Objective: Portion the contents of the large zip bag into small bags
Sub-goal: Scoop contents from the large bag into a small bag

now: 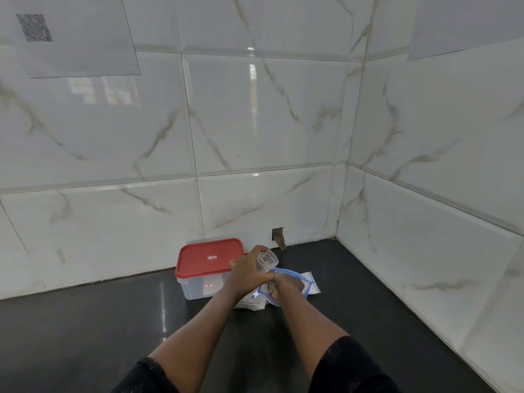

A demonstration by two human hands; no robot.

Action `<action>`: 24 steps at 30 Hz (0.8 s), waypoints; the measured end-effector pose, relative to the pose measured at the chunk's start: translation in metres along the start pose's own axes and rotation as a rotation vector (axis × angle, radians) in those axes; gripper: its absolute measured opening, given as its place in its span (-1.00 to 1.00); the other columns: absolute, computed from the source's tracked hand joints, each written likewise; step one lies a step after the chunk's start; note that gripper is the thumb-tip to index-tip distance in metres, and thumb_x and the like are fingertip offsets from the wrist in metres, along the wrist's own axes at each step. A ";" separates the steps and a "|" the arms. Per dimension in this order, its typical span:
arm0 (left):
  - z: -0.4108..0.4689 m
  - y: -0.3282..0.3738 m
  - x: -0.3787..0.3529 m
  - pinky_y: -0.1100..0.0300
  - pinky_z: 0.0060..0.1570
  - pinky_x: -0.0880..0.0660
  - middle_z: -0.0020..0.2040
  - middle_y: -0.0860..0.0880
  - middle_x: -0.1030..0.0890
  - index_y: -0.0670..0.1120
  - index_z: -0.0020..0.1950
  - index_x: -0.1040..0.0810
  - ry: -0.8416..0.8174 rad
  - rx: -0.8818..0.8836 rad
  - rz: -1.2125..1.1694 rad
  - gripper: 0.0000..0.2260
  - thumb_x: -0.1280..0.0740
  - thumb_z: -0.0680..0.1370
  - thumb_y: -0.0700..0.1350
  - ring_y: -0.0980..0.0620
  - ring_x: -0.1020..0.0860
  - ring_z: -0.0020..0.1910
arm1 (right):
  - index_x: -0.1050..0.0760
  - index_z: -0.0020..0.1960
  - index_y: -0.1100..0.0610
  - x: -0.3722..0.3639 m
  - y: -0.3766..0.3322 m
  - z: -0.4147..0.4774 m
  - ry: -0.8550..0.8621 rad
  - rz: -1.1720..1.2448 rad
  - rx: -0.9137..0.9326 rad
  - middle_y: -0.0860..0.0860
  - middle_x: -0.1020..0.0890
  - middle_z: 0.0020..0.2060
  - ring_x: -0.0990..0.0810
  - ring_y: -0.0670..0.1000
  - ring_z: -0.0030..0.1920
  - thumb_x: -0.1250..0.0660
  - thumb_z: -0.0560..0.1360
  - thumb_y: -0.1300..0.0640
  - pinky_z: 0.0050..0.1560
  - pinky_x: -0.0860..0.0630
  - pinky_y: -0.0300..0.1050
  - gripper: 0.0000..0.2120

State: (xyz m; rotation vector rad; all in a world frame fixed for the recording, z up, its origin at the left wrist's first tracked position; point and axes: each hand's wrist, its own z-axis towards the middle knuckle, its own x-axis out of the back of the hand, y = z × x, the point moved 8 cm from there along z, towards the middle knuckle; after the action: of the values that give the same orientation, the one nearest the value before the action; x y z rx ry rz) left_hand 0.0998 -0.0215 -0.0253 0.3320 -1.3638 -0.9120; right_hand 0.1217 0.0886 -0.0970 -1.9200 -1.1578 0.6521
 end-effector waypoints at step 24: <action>-0.013 0.011 0.002 0.05 0.08 -0.20 -0.05 0.14 -0.50 0.11 0.10 -0.33 0.157 0.059 0.026 -0.62 -0.40 0.37 -0.06 0.09 -0.48 0.00 | -0.32 0.36 0.30 -0.003 -0.002 -0.001 -0.047 0.098 0.104 0.20 -0.49 0.28 -0.52 -0.04 -0.18 -0.13 0.60 0.27 -0.17 -0.50 -0.24 -0.66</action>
State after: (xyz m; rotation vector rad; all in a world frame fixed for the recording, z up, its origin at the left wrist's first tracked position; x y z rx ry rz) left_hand 0.1155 -0.0199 -0.0189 0.4215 -1.2491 -0.8085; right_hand 0.1201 0.0863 -0.0952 -1.8909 -1.0422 0.7993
